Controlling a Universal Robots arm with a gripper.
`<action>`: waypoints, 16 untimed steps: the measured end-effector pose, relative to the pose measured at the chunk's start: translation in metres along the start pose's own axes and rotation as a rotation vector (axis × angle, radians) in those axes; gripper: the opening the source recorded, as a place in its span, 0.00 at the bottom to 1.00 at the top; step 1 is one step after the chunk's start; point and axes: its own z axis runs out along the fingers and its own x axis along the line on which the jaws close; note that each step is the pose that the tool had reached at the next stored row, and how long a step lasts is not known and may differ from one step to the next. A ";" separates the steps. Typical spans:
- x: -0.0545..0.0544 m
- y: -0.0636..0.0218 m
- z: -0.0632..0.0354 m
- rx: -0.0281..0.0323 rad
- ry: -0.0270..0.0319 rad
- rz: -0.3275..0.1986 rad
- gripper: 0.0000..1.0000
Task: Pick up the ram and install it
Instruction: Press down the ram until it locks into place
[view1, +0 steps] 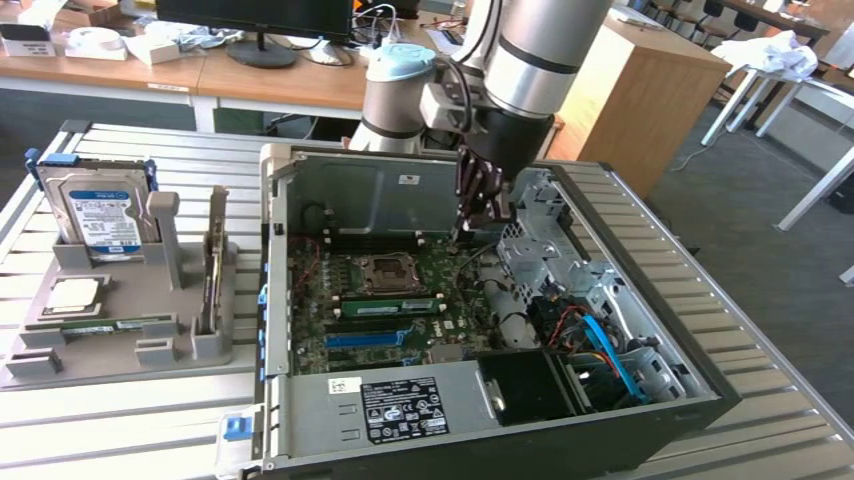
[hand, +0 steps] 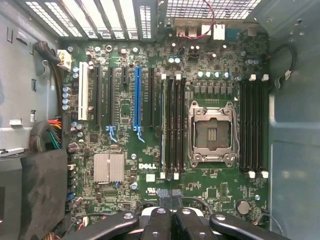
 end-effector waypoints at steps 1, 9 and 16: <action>0.000 0.0000 0.0005 0.0000 0.0000 0.000 0.10; 0.000 -0.0002 0.0047 -0.0001 0.0001 0.000 0.10; 0.001 -0.0002 0.0076 -0.0001 0.0001 0.000 0.10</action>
